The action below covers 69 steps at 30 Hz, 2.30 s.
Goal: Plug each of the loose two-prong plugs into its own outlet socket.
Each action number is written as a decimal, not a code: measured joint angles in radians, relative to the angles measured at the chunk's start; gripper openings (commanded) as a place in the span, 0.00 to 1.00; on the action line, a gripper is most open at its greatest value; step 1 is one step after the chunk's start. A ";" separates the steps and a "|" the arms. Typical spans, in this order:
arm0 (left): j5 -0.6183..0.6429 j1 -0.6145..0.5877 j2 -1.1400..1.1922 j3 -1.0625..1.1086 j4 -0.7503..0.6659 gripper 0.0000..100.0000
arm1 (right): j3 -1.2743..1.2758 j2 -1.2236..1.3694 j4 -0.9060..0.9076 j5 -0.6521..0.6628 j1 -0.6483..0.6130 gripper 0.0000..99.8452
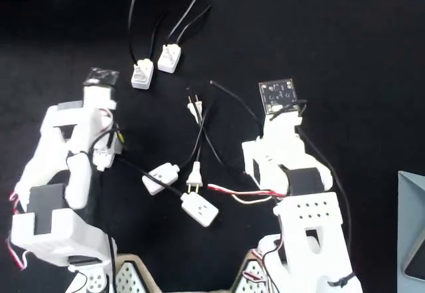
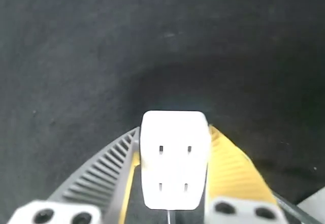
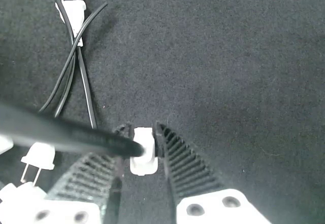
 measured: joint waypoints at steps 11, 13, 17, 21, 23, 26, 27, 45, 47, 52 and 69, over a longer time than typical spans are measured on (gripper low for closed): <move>-0.009 0.124 -0.002 -0.048 -0.048 0.11 | 0.000 0.000 0.000 0.000 0.000 0.01; -0.009 0.137 -0.002 -0.071 -0.051 0.11 | 0.000 0.000 0.000 0.000 0.000 0.01; -0.009 0.157 -0.002 -0.107 -0.058 0.11 | 0.000 0.000 0.000 0.000 0.000 0.01; -0.009 0.176 -0.002 -0.121 -0.060 0.11 | 0.000 0.000 0.000 0.000 0.000 0.01; -0.009 0.199 0.003 -0.120 -0.060 0.11 | 0.000 0.000 0.000 0.000 0.000 0.01; -0.009 0.241 0.006 -0.080 -0.060 0.11 | 0.000 0.000 0.000 0.000 0.000 0.01; -0.009 0.253 0.006 -0.066 -0.060 0.11 | 0.000 0.000 0.000 0.000 0.000 0.01; 0.049 0.315 -0.126 0.075 0.041 0.28 | 0.000 0.000 0.000 0.000 0.000 0.01; 0.112 0.276 -0.172 0.075 0.041 0.30 | 0.000 0.000 0.000 0.000 0.000 0.01; 0.166 0.204 -0.282 0.084 0.043 0.30 | 0.000 0.000 0.000 0.000 -0.005 0.01; 0.176 0.161 -0.339 0.265 0.008 0.24 | 0.000 0.000 -0.040 0.000 -0.098 0.01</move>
